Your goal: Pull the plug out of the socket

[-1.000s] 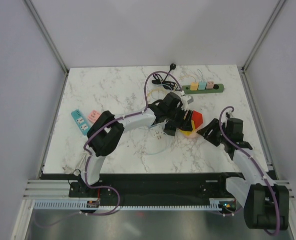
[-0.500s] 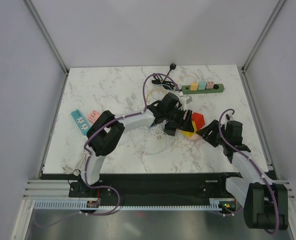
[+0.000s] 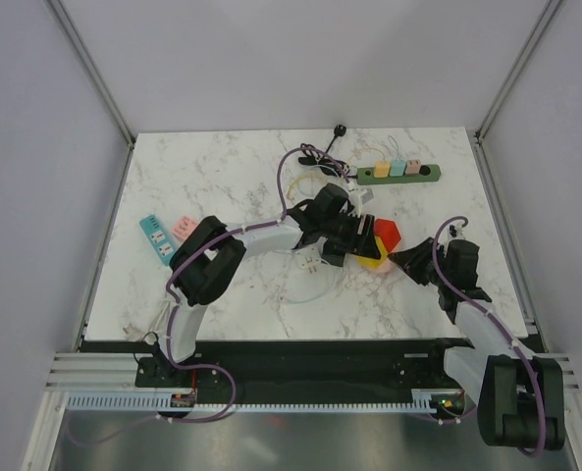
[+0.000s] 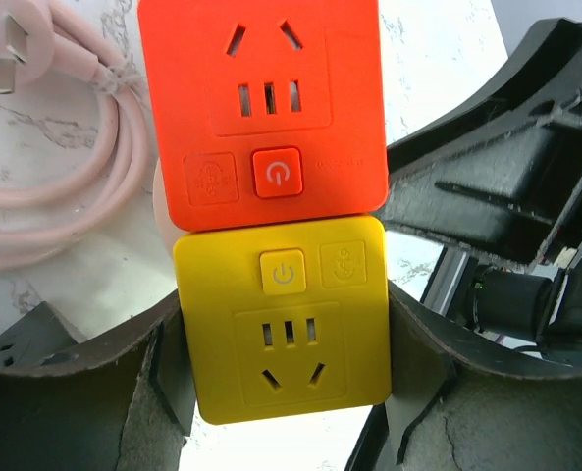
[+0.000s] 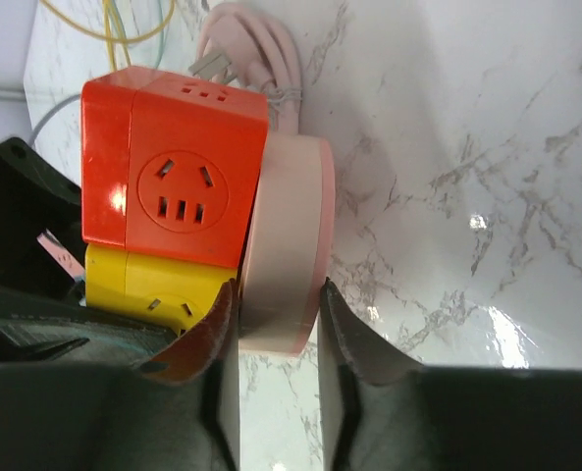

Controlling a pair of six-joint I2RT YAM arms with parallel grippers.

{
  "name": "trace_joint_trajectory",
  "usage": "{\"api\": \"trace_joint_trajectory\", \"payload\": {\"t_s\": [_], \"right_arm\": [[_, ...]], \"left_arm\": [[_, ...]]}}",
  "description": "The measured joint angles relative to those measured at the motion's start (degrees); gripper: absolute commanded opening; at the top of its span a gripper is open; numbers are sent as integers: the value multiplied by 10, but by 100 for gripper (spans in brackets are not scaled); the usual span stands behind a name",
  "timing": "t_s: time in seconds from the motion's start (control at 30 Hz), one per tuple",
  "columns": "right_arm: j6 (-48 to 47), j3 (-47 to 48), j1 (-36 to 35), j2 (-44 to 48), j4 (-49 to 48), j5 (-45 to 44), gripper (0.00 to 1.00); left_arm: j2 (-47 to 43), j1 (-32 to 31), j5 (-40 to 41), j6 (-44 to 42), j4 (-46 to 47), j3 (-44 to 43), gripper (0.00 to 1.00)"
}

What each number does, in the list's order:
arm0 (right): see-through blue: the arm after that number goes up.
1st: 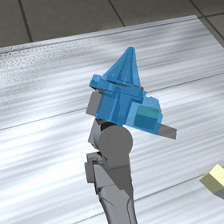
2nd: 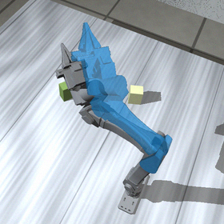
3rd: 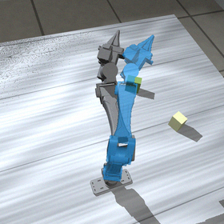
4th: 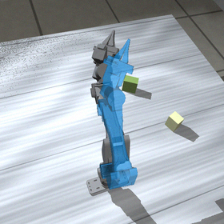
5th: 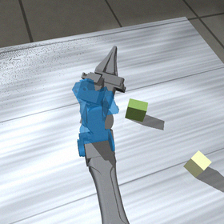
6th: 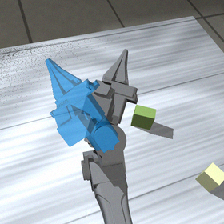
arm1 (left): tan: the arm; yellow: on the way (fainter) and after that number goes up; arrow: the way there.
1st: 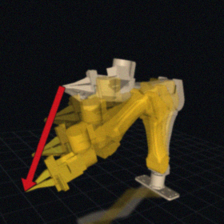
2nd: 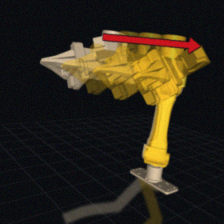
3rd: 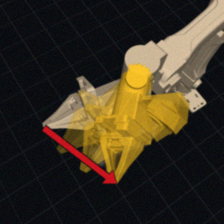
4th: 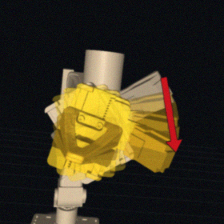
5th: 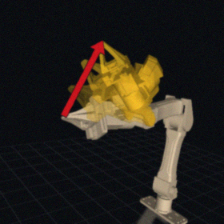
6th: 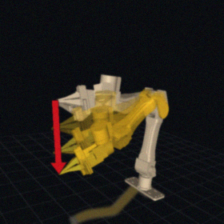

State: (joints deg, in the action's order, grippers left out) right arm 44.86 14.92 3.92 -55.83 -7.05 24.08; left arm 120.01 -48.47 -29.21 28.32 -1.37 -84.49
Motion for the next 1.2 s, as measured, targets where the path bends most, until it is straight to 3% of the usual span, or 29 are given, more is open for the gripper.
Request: {"api": "trace_joint_trajectory", "payload": {"t_s": [0.07, 0.37, 0.6, 0.7, 0.87, 1.03, 1.2], "right_arm": [[8, 0, 2, 1, -5, -4, 0], [12, 2, 4, -7, -19, -19, 0], [-2, 9, -4, 38, 52, -55, 0], [-1, 10, -5, 56, 73, -65, 0], [-1, 19, -6, 51, 78, -79, 0], [-3, 18, -4, 41, 85, -110, 0], [-2, 18, -4, 42, 78, -138, 0]], "left_arm": [[0, 0, 0, 10, 12, 6, 2], [-6, 5, -5, 55, 133, 62, 2], [-15, -9, 25, 47, 111, 63, 2], [-14, -5, 7, 85, 141, 76, 2], [-11, -1, -1, 116, 166, 82, 2], [-25, -6, 26, 97, 102, 56, 2], [-50, -7, -1, 110, 110, 57, 2]]}}
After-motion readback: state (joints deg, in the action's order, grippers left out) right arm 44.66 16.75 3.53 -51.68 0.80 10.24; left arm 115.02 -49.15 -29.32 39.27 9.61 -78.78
